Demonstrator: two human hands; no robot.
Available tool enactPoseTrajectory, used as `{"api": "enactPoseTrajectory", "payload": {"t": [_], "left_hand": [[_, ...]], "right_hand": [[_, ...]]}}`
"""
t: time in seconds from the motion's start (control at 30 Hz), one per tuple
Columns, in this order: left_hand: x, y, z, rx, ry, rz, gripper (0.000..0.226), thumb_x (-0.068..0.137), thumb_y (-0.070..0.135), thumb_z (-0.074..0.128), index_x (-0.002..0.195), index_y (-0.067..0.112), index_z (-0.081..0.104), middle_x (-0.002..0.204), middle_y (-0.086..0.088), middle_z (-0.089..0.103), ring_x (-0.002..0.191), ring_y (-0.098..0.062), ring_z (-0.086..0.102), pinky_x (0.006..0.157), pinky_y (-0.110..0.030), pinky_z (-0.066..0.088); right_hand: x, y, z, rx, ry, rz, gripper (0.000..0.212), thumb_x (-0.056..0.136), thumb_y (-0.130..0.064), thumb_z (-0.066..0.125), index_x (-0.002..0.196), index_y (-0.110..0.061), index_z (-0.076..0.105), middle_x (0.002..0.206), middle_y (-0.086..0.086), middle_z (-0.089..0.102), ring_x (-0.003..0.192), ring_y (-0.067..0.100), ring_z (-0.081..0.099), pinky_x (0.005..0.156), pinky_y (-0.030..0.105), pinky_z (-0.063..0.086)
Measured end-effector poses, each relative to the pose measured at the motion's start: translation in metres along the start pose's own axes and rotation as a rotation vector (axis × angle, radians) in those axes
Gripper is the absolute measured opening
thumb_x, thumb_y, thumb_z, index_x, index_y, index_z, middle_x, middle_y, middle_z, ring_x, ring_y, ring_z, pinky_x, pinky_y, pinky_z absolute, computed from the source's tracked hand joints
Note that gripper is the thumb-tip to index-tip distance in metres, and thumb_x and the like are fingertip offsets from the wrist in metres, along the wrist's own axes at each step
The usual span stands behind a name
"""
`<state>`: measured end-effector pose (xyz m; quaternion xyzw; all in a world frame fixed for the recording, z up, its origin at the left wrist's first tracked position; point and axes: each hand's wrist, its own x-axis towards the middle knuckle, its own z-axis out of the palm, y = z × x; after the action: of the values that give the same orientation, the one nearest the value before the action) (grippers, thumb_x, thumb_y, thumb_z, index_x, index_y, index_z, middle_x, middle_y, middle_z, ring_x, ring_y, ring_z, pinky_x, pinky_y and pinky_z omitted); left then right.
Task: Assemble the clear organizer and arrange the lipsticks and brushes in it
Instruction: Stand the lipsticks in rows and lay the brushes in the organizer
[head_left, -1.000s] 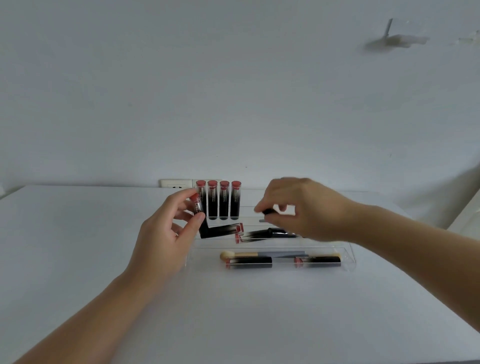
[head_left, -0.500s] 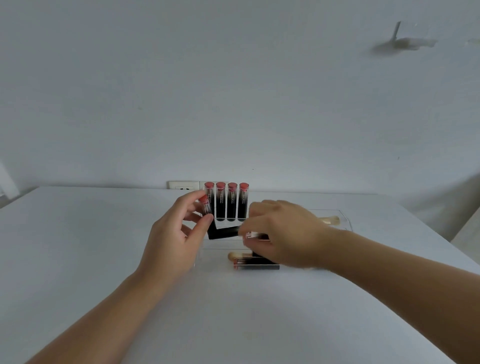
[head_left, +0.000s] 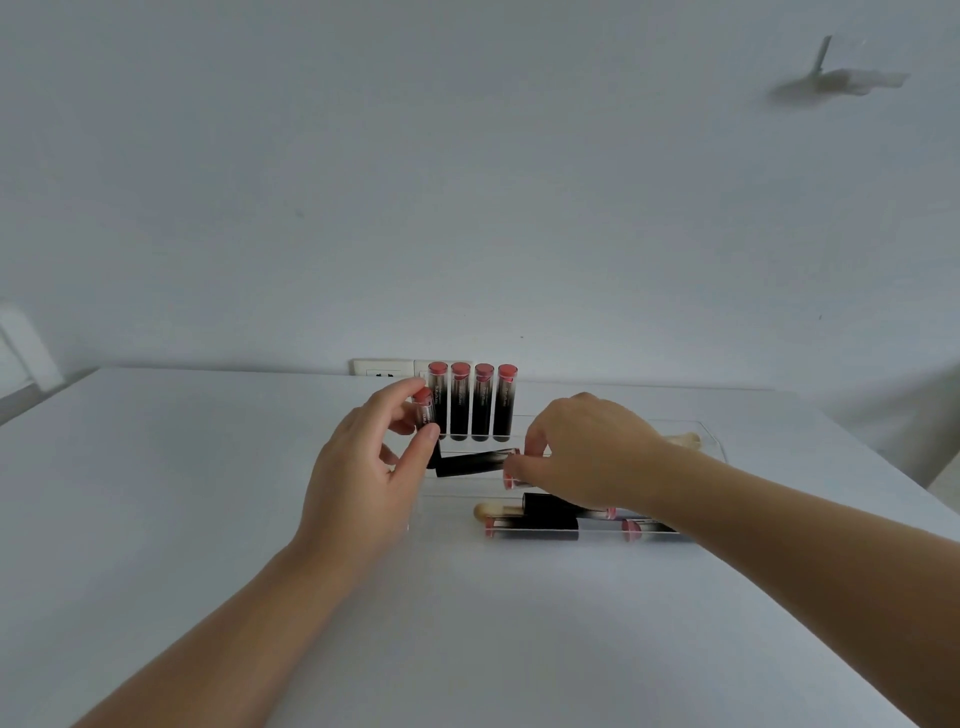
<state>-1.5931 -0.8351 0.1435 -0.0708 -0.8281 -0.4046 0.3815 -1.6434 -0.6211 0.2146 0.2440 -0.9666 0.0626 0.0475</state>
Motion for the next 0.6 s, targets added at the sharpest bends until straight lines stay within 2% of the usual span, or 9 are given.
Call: {"api": "enactPoseTrajectory", "payload": {"t": [0.1,0.17,0.27,0.33,0.43,0.5,0.6], "left_hand": [[0.001,-0.002,0.001,-0.017,0.004,-0.017,0.042,0.093,0.026,0.068,0.132,0.037,0.056,0.104,0.024,0.063,0.093,0.003,0.064,0.071,-0.014,0.052],[0.001,-0.002,0.001,-0.034,0.01,-0.014,0.042,0.093,0.022,0.07,0.131,0.035,0.057,0.104,0.024,0.064,0.102,0.011,0.062,0.075,-0.007,0.051],[0.002,-0.002,0.002,-0.06,0.018,-0.003,0.042,0.092,0.018,0.071,0.13,0.033,0.058,0.103,0.024,0.066,0.104,0.01,0.064,0.075,-0.005,0.05],[0.002,-0.002,0.002,-0.08,0.023,-0.005,0.043,0.092,0.016,0.071,0.129,0.033,0.059,0.103,0.023,0.066,0.104,0.009,0.064,0.073,-0.005,0.05],[0.003,-0.002,0.003,-0.07,0.012,0.007,0.044,0.091,0.013,0.072,0.131,0.029,0.061,0.103,0.025,0.065,0.101,0.013,0.063,0.071,-0.006,0.051],[0.002,-0.001,0.002,-0.049,0.0,0.011,0.045,0.09,0.013,0.074,0.132,0.027,0.062,0.103,0.026,0.063,0.094,0.012,0.064,0.07,-0.005,0.05],[0.001,0.002,0.001,-0.049,-0.01,0.013,0.047,0.089,0.012,0.076,0.131,0.029,0.062,0.103,0.034,0.059,0.086,0.001,0.068,0.068,-0.001,0.044]], "right_hand": [[-0.001,-0.003,0.001,0.042,-0.022,0.029,0.039,0.091,-0.055,0.055,0.079,-0.025,0.078,0.063,-0.004,0.063,0.063,0.012,0.057,0.052,0.026,0.036],[-0.001,-0.004,0.002,0.132,-0.028,0.072,0.038,0.09,-0.051,0.057,0.074,-0.023,0.076,0.055,-0.005,0.057,0.055,0.012,0.052,0.05,0.026,0.035],[-0.002,-0.004,0.007,0.311,-0.008,0.147,0.047,0.09,-0.047,0.06,0.063,-0.009,0.064,0.049,-0.002,0.047,0.047,0.015,0.043,0.052,0.027,0.038],[-0.002,-0.004,0.008,0.396,0.038,0.193,0.048,0.09,-0.048,0.061,0.071,-0.004,0.068,0.051,-0.001,0.045,0.048,0.015,0.041,0.051,0.026,0.037],[0.0,-0.007,0.006,0.461,0.124,0.228,0.044,0.088,-0.051,0.064,0.075,-0.009,0.072,0.049,-0.004,0.047,0.049,0.014,0.044,0.052,0.026,0.039],[0.0,-0.01,0.005,0.492,0.191,0.233,0.037,0.084,-0.051,0.067,0.074,-0.016,0.074,0.052,-0.007,0.057,0.051,0.012,0.051,0.052,0.025,0.041],[0.0,-0.018,0.007,0.538,0.263,0.235,0.025,0.081,-0.051,0.07,0.074,-0.028,0.071,0.056,-0.01,0.06,0.051,0.007,0.055,0.049,0.024,0.038]]}}
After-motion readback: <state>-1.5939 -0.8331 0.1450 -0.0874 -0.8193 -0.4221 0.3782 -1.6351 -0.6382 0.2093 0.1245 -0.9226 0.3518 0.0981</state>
